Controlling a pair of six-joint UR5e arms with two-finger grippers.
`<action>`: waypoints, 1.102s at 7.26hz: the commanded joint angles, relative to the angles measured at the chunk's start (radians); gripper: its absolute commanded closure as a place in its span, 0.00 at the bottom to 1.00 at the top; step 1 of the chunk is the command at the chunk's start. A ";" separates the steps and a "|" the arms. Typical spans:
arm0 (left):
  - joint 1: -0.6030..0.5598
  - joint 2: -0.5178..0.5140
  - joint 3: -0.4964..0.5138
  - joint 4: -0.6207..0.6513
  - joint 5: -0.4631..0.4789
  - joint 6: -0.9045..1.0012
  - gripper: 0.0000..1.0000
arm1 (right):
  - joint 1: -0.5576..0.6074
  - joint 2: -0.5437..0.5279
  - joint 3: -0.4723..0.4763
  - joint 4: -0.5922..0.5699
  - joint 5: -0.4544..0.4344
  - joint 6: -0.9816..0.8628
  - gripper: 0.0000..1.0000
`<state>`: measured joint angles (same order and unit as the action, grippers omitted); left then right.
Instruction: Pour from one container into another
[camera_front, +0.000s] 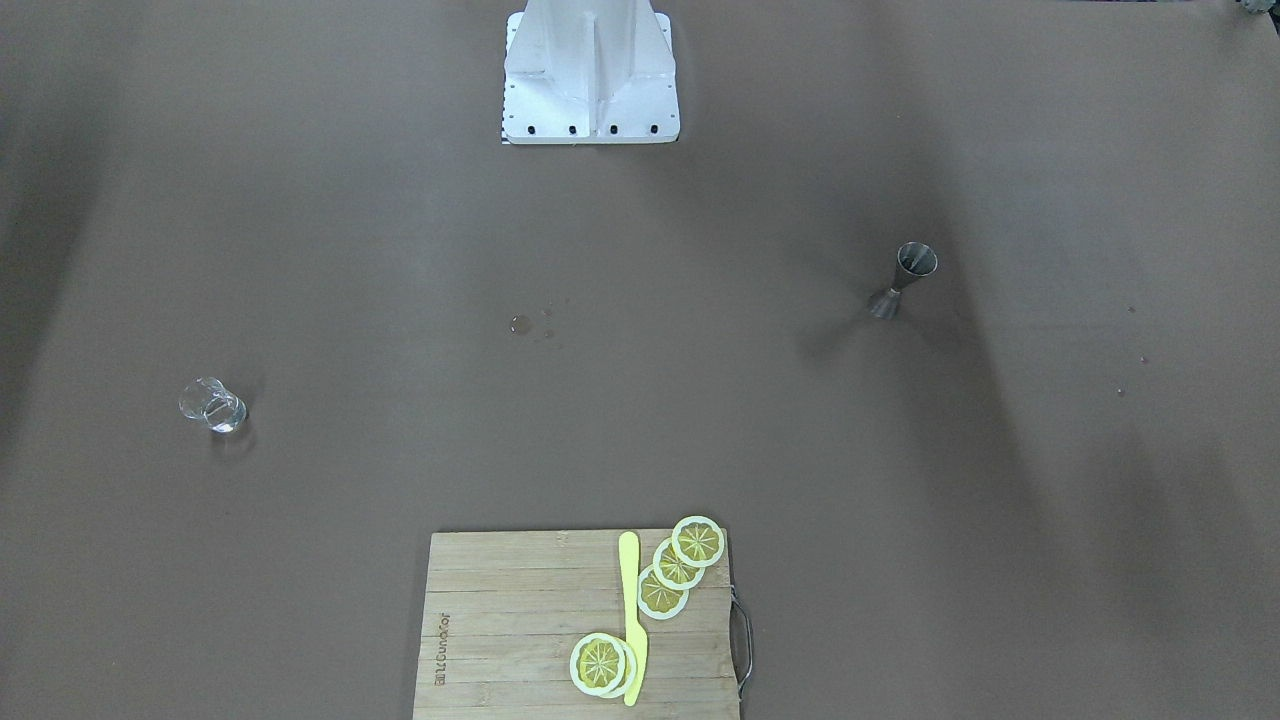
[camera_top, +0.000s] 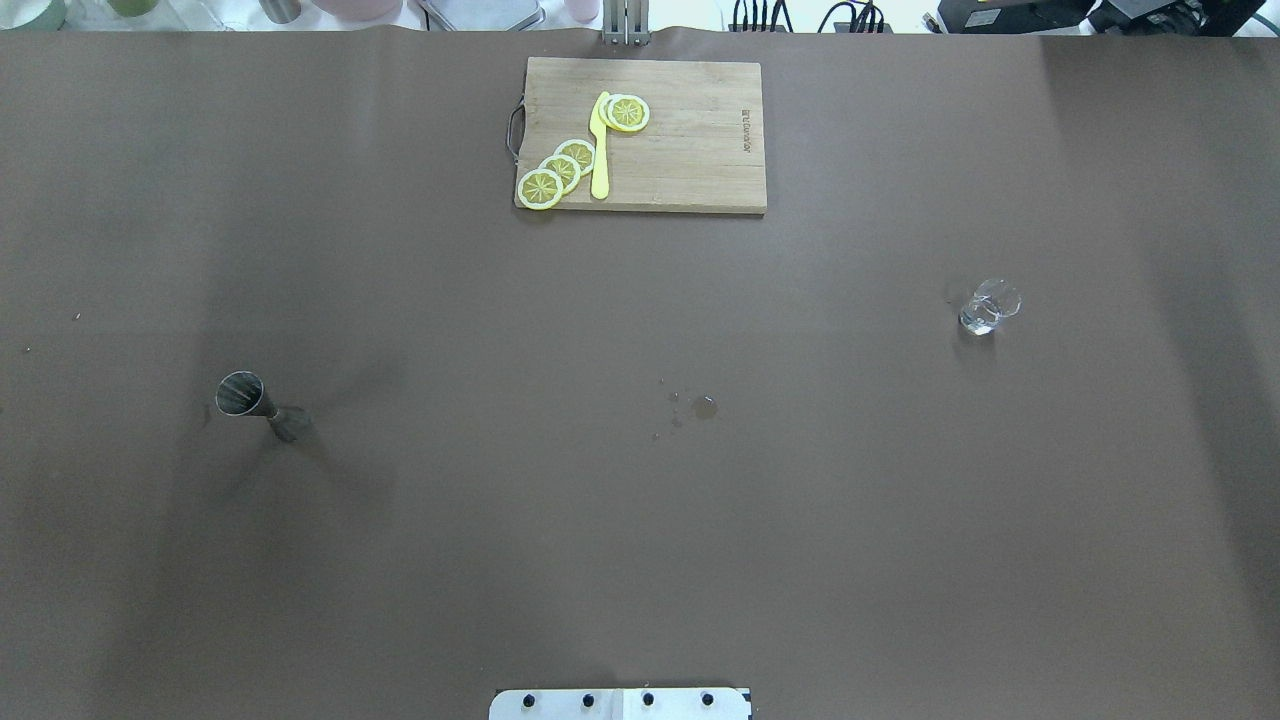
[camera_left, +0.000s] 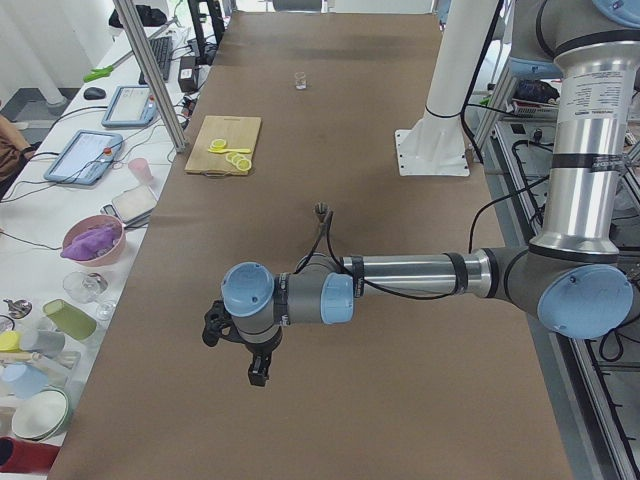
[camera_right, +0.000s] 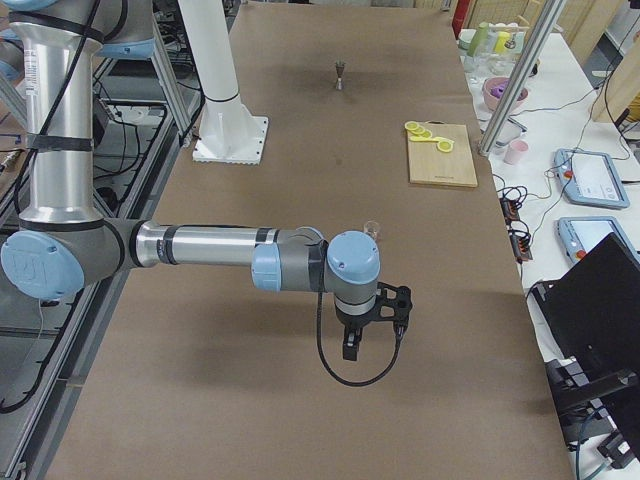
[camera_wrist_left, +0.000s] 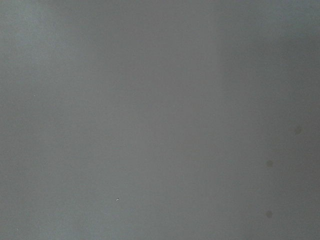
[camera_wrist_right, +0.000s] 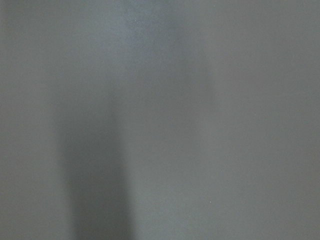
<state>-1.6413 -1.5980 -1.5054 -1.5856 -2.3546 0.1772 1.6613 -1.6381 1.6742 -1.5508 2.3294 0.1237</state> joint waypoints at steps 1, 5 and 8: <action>0.000 0.001 0.000 -0.001 0.000 0.001 0.01 | 0.002 -0.002 0.019 -0.005 0.001 0.001 0.00; 0.000 0.001 0.002 -0.001 0.000 0.001 0.01 | 0.002 -0.011 0.022 0.003 0.007 0.002 0.00; 0.000 0.001 0.004 -0.001 0.000 0.001 0.01 | 0.009 -0.011 0.036 0.003 0.011 0.001 0.00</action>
<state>-1.6413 -1.5969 -1.5024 -1.5861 -2.3536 0.1779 1.6658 -1.6474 1.7074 -1.5479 2.3386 0.1251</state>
